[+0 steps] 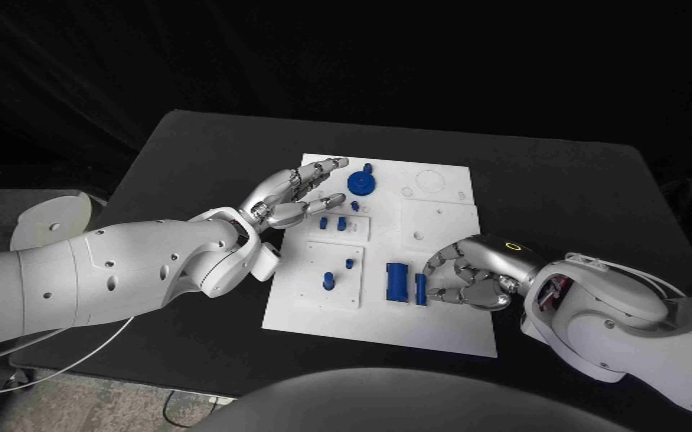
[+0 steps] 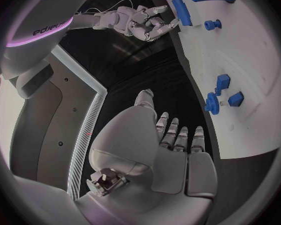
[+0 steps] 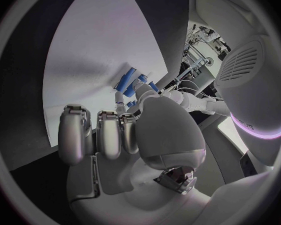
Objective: Assemble the parts on the task board
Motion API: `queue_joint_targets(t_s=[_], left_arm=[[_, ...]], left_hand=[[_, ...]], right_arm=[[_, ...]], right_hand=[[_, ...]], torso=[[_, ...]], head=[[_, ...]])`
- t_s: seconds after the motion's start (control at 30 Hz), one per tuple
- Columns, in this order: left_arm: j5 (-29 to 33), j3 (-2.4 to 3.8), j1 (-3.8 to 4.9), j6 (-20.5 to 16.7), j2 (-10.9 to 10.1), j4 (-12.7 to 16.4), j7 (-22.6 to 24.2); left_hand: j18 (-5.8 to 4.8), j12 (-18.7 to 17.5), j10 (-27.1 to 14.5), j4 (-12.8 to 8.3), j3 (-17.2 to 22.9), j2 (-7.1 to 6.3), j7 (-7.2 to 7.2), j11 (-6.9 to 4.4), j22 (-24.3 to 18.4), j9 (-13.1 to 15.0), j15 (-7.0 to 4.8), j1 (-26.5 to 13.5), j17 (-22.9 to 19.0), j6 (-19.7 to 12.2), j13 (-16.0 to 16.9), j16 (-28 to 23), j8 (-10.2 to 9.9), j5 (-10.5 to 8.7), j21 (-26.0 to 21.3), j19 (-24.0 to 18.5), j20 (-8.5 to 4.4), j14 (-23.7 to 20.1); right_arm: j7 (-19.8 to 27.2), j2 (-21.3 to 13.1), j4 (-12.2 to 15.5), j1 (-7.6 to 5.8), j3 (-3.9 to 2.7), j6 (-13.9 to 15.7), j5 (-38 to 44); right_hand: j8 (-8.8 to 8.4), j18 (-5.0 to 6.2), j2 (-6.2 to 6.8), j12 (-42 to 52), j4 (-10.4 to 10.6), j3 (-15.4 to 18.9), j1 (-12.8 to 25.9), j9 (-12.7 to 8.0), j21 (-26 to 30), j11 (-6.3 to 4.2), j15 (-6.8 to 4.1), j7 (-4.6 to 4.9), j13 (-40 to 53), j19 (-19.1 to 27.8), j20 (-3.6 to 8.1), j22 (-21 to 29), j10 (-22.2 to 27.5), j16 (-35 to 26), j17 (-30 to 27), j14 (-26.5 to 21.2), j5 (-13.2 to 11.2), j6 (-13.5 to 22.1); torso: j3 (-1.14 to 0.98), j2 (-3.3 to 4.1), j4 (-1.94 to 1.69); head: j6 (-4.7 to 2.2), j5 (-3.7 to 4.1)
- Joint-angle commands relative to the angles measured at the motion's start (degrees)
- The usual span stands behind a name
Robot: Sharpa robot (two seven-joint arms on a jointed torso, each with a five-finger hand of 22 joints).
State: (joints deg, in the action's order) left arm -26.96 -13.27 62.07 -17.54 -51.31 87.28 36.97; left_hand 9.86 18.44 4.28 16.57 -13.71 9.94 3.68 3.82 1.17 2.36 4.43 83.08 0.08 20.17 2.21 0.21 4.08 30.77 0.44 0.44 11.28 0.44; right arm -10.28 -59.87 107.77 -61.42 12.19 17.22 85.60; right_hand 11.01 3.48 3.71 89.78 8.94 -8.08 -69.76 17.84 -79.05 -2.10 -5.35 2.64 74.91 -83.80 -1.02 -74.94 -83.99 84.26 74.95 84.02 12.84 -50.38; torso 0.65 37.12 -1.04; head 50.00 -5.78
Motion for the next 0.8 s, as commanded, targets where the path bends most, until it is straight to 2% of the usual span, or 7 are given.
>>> queue_joint_targets(t_s=[0.03,0.3,0.57,0.8], left_arm=[[0.21,0.02,-0.07,1.44,0.05,0.05,0.00],[0.51,0.02,-0.07,1.79,0.12,-0.09,-0.25],[0.88,0.02,-0.08,1.98,0.15,-0.21,-0.41],[1.61,0.02,-0.08,2.20,0.15,-0.22,-0.52]], left_hand=[[0.48,0.29,-0.07,-0.06,0.47,-0.08,0.38,0.43,0.08,0.00,0.58,0.54,0.06,-0.08,0.07,-0.06,-0.25,0.29,0.05,0.13,0.48,-0.08],[0.49,0.47,-0.01,-0.12,0.59,0.01,0.42,0.70,0.11,0.00,0.86,0.78,0.13,-0.08,0.08,0.01,-0.29,0.51,0.07,0.15,0.72,0.12],[0.49,0.53,0.01,-0.14,0.67,0.10,0.42,0.79,0.12,0.00,1.02,0.92,0.14,-0.10,0.08,0.03,-0.31,0.69,0.07,0.16,0.85,0.17],[0.49,0.59,0.03,-0.20,0.82,0.25,0.49,0.88,0.15,0.00,1.17,1.14,0.16,-0.07,0.08,0.05,-0.32,0.84,0.09,0.18,1.00,0.23]], right_arm=[[-0.92,0.26,-0.31,0.23,0.02,-1.06,0.33],[-2.29,0.70,-0.57,0.38,0.02,-1.76,0.64],[-4.29,1.02,-0.84,0.41,0.02,-2.72,1.93],[-4.27,1.04,-0.74,0.41,0.02,-0.88,5.06]], right_hand=[[-0.47,-1.06,-0.11,0.22,0.06,0.30,-0.14,-0.29,0.22,-0.34,-0.52,0.21,15.09,-2.40,0.39,-11.90,-6.01,0.14,4.68,4.15,-0.30,0.04],[-1.23,-0.98,-0.25,0.22,0.43,0.57,0.05,-0.88,0.61,-0.17,-0.44,0.47,15.09,-2.24,0.37,-11.78,-6.01,-0.05,4.34,4.08,-0.45,0.71],[-3.11,-0.76,-0.61,0.22,1.64,1.45,1.00,-2.63,1.70,0.67,0.18,1.50,15.09,-1.79,-0.08,-11.45,-6.01,-0.58,3.40,3.89,-0.65,2.47],[-4.08,-0.70,-0.73,0.22,2.17,1.89,1.36,-3.65,1.91,0.74,0.24,1.46,15.09,-1.70,-0.23,-11.38,-6.01,-0.70,3.18,3.85,-0.69,3.35]], torso=[[0.00,-0.01,-0.02],[0.01,-0.01,0.01],[-0.01,-0.02,-0.02],[-0.02,0.03,0.01]], head=[[0.00,-0.06],[0.00,-0.04],[0.00,-0.12],[0.00,-0.02]])
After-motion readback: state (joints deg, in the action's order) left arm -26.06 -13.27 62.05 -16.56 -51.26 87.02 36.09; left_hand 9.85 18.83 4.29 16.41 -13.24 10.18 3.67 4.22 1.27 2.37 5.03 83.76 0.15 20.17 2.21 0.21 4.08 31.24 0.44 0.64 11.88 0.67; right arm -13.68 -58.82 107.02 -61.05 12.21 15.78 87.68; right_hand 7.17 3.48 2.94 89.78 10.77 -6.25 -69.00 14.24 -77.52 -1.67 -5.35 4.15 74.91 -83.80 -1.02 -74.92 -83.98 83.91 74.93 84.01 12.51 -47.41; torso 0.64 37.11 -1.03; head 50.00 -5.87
